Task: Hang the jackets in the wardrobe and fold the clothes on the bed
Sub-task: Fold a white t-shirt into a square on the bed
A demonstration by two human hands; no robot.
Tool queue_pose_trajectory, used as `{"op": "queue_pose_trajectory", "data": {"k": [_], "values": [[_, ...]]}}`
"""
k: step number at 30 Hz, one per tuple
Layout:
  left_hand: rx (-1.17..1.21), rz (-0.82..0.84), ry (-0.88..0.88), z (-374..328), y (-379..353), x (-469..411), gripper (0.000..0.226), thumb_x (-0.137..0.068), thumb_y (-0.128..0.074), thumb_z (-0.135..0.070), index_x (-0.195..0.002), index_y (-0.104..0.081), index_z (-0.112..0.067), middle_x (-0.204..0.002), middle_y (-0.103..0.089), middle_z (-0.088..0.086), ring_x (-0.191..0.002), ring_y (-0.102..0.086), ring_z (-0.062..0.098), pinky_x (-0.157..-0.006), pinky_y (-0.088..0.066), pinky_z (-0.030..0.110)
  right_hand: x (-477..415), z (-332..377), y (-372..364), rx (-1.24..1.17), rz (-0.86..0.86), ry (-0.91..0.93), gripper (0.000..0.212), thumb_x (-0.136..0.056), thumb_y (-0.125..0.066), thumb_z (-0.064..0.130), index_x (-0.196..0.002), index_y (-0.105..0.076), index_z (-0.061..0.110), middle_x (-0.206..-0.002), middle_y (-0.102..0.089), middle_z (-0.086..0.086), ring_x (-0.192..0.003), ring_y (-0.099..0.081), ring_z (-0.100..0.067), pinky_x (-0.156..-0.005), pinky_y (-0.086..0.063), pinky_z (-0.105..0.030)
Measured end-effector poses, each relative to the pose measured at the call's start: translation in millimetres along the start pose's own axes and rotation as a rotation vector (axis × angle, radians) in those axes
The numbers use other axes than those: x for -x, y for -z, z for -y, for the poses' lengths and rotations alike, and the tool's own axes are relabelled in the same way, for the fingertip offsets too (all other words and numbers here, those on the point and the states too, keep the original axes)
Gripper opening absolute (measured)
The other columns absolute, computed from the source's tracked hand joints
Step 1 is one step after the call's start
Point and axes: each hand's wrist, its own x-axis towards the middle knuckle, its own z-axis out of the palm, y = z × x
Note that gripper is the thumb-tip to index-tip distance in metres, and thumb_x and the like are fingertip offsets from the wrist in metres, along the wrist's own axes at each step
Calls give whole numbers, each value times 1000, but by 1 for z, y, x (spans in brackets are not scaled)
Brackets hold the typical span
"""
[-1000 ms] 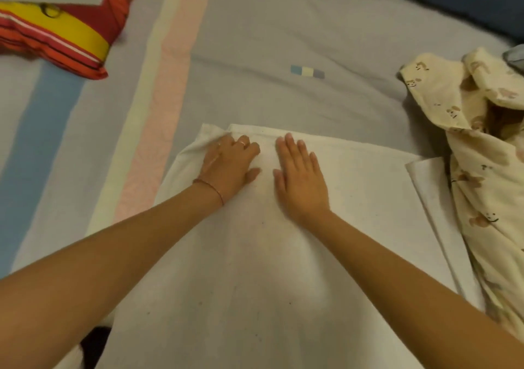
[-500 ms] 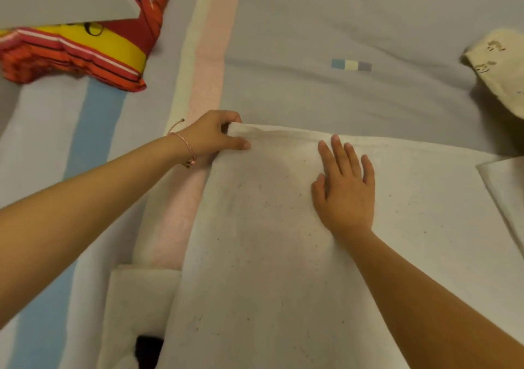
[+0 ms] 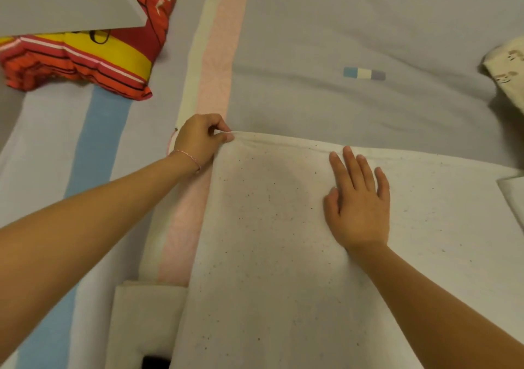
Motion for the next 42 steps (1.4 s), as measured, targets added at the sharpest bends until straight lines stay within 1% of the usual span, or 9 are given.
{"op": "queue_pose_trajectory", "data": {"k": [4, 7, 11, 14, 20, 27, 31, 34, 42], "values": [[-154, -217, 95, 0, -22, 4, 6, -82, -67, -24, -81, -61, -23, -92, -55, -1, -95, -47, 23, -81, -28, 30, -1, 1, -2, 19, 0, 3, 58, -95, -14, 41, -150, -23, 27, -159, -16, 1, -146, -13, -20, -120, -6, -43], [-375, -316, -175, -16, -38, 28, 22, -82, -60, -12, -103, -58, -17, -121, -50, 6, -119, -38, 24, -93, -21, 35, -2, 1, -1, 26, 4, -5, 58, -95, -14, 41, -150, -23, 27, -159, -16, 1, -146, -13, -20, -120, -5, -43], [-571, 168, -396, -34, -83, 91, 68, -86, -22, -61, -148, -13, -33, -158, -2, -1, -145, 1, 24, -108, 7, 59, 1, 4, 0, 41, 10, -1, 58, -94, -17, 38, -151, -21, 26, -159, -15, 0, -147, -13, -19, -119, -4, -41], [-737, 225, -237, -31, -98, 99, 88, -66, -8, -85, -136, 28, -47, -147, 36, -13, -140, 25, 29, -100, 13, 70, -4, 2, 8, 97, 90, 68, 60, -94, -15, 41, -152, -15, 26, -160, -10, 0, -147, -10, -21, -117, 3, -44], [-705, 323, -170, -43, -93, 94, 92, -67, -24, -88, -132, 31, -52, -148, 36, -11, -137, 32, 30, -98, 10, 75, 32, -120, 65, 459, 196, -136, 60, -95, -2, 60, -147, 17, 37, -153, 22, 8, -147, 8, -27, -108, 17, -60], [-644, 502, -16, -91, -106, 149, 95, -81, -22, -75, -139, 34, -25, -147, 40, 3, -137, 33, 30, -105, 8, 70, 56, -215, 122, 464, 375, -54, 72, -89, -9, 40, -145, -31, -1, -151, -29, -21, -141, -25, -37, -110, 23, -20], [-627, 609, -51, -114, -133, 189, 112, -70, -33, -84, -134, 40, -27, -141, 47, 5, -132, 39, 33, -102, 12, 70, 53, -226, 135, 520, 290, 32, 64, -96, -17, 43, -151, -16, 12, -159, 0, -12, -145, -7, -38, -111, 23, -28], [-614, 616, 36, -126, -145, 183, 124, -59, -42, -89, -129, 44, -33, -138, 51, 3, -130, 42, 32, -101, 12, 71, 44, -244, 147, 311, 427, -160, 79, -94, -42, 51, -151, 8, 29, -158, 16, 3, -145, 10, -26, -115, 11, -33], [-643, 589, 117, -130, -156, 191, 137, -47, -52, -90, -121, 50, -36, -136, 53, 2, -128, 44, 32, -97, 13, 72, 34, -249, 134, 56, 449, -427, 92, -88, -58, 49, -151, -2, 12, -159, -6, -11, -144, -9, -30, -117, -5, -36]]}}
